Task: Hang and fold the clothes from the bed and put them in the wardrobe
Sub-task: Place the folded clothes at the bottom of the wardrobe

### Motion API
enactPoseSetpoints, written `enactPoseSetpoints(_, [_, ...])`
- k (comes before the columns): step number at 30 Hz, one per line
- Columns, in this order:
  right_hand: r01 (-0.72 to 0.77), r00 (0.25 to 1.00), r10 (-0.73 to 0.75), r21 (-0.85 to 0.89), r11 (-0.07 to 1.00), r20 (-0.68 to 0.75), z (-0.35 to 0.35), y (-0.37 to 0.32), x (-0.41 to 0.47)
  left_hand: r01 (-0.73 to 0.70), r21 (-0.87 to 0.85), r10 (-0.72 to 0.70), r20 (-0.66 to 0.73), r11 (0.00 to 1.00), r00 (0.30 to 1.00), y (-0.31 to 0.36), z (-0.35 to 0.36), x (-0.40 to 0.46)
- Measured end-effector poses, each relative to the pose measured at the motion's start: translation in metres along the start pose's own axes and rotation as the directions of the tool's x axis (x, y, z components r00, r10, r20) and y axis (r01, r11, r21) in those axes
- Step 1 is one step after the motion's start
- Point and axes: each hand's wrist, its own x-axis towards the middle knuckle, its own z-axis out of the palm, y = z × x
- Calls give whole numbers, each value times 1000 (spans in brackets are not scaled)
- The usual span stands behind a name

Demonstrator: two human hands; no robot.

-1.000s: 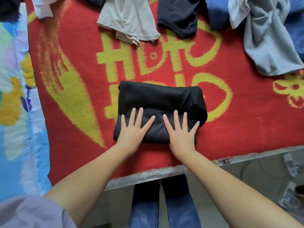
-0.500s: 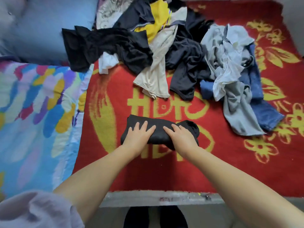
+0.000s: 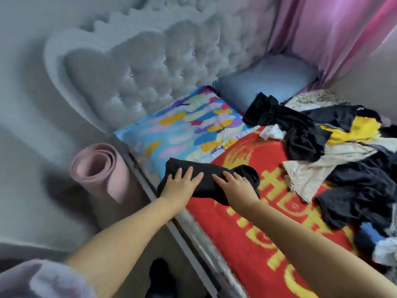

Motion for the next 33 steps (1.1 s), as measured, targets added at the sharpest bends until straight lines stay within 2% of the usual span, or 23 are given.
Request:
enactPoseSetpoints(6, [332,943,-328,-82,940,56,-14,-129,0,322,-89,-316,74,943,946,-73,27,-130])
enactPoseSetpoints(14, [606,795,-589,-143,783,144,-2,-309,-30,582,-139,-562,159,801,812,-148,75,-301])
enactPoseSetpoints(25, [760,649,-728,-135,636,222,33,-594,-93,761,-111,-721,258,639,643,-287,148,-543])
enactPoseSetpoints(33, [779,620,-732,-116,616,283,52,-686,-54,776,-166,-711,320,608,626,-371,202,-567])
